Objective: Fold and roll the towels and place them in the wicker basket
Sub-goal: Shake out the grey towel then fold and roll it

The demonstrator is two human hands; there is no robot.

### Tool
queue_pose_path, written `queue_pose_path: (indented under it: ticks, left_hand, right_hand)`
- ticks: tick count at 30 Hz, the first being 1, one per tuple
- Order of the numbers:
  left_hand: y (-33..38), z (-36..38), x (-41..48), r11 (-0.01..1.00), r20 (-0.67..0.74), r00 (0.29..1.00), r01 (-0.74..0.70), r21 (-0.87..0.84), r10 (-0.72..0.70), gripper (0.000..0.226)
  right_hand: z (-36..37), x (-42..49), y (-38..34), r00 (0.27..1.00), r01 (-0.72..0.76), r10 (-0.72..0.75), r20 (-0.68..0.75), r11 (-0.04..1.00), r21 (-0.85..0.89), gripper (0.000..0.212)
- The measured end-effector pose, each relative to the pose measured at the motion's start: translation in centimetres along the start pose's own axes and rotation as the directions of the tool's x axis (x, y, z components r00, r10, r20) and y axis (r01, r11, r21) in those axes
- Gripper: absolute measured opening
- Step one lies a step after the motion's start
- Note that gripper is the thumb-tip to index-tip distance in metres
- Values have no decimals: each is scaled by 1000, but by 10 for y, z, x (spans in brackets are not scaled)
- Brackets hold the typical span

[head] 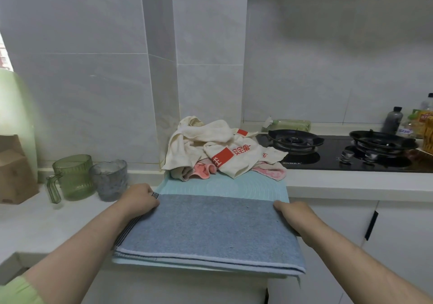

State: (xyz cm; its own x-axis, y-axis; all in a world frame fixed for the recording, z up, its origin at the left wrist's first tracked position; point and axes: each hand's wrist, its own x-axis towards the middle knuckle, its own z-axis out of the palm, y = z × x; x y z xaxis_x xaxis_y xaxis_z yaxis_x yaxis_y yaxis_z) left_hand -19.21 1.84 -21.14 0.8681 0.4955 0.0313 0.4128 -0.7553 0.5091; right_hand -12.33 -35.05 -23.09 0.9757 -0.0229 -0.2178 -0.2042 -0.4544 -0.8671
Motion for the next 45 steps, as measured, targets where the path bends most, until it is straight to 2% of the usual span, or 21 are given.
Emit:
queue_pose_path:
  ticks: [4,9,12,15,19,23,25,27,28,30,32,34,36,39,45]
  left_hand:
    - [-3,-1,-1,997,-96,992,-81,-14,79,21]
    - [-3,-1,-14,957,-209,955,-245,-157,210,20]
    - [4,2,-17,960,-272,940,-248,-128,206,22]
    - [15,6,-8,978,-259,959,-156,-141,115,26]
    - [25,17,8,998,-138,990,-31,-52,24,34]
    - [24,30,13,999,-123,992,-22,-32,18,35]
    - [21,27,6,996,-180,980,-82,46,89,37]
    - [22,22,-7,936,-205,934,-236,261,293,42]
    - [24,20,-16,889,-151,908,-330,318,391,47]
    - [33,18,-36,823,82,877,-474,313,474,63]
    - [39,24,-53,799,306,851,-514,311,428,80]
    - [39,30,-60,784,410,839,-508,355,358,95]
    - [39,33,-63,780,439,836,-502,373,328,105]
    - [46,35,-67,775,459,831,-503,383,313,107]
    - [89,46,-71,796,446,799,-546,261,402,91]
  right_hand:
    - [-2,-13,1,991,76,-72,113,997,-32,19]
    - [-2,-17,3,979,200,-201,-30,979,-51,12]
    - [-4,-8,-4,966,238,-245,-83,968,-78,13]
    - [-9,5,-18,961,248,-262,-83,957,-154,12]
    - [-12,27,-29,971,208,-229,-64,948,-239,12]
    - [-10,41,-23,986,149,-162,-47,965,-215,14]
    - [-12,40,-16,992,113,-118,-35,985,-133,20]
    - [-17,34,-8,999,19,-19,26,1000,-3,28]
    - [-19,30,-5,997,-34,30,74,998,58,29]
    - [-23,26,-2,982,-98,72,174,985,144,24]
    - [-25,21,-1,958,-124,66,278,973,195,19]
    - [-26,19,0,944,-112,24,328,961,253,25]
    - [-30,16,-1,943,-104,-8,331,942,320,30]
    - [-39,15,-2,949,-125,-1,315,917,380,31]
    - [-71,14,4,969,-196,91,231,852,486,23]
